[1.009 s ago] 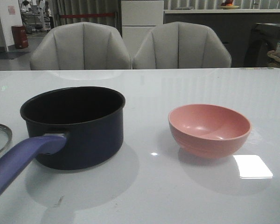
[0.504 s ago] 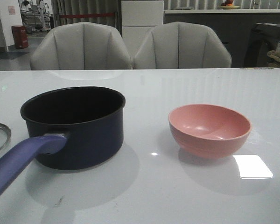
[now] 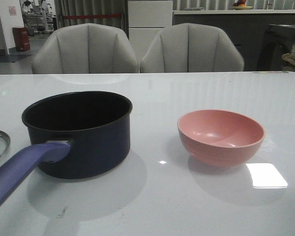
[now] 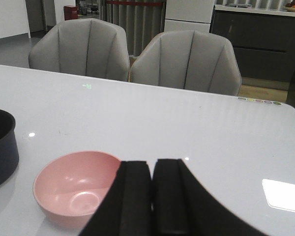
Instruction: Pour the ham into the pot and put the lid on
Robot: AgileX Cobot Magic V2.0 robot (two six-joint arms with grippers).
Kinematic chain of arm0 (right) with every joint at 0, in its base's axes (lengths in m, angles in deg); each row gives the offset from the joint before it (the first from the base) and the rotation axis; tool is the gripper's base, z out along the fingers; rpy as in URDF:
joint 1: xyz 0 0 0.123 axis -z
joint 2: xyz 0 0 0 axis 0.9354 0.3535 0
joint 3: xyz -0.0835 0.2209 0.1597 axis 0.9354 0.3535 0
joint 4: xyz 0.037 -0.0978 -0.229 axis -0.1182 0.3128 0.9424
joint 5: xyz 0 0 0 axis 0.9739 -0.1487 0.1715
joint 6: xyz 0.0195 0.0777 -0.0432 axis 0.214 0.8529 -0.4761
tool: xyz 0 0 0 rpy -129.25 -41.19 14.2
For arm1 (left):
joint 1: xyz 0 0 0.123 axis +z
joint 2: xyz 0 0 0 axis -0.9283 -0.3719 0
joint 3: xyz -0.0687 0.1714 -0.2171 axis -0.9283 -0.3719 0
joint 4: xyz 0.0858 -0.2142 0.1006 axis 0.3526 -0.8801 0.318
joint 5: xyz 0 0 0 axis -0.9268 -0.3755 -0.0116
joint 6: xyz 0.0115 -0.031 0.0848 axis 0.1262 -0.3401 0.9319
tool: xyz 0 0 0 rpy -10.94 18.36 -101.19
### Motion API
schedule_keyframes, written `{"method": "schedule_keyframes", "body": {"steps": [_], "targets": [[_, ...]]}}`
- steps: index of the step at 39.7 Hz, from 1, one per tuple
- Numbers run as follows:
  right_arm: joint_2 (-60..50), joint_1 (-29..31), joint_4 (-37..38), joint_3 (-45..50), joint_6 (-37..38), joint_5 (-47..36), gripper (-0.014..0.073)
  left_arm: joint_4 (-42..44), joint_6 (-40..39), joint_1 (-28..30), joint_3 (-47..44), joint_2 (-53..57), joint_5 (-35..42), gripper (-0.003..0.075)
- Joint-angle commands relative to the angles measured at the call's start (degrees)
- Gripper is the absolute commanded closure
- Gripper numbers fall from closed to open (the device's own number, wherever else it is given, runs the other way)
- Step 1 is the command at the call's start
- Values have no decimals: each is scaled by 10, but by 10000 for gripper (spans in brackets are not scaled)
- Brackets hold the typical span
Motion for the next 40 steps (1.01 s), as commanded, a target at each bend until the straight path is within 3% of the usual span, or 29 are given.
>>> {"method": "schedule_keyframes", "body": {"steps": [1, 28, 40], "targets": [[5, 4, 1, -15, -1, -44, 456, -3, 5, 2, 11, 37, -4, 607], [5, 4, 1, -15, -1, -44, 456, -23, 50, -1, 44, 116, -5, 607], [5, 4, 1, -15, -1, -44, 456, -27, 108, -71, 138, 149, -81, 607]]}}
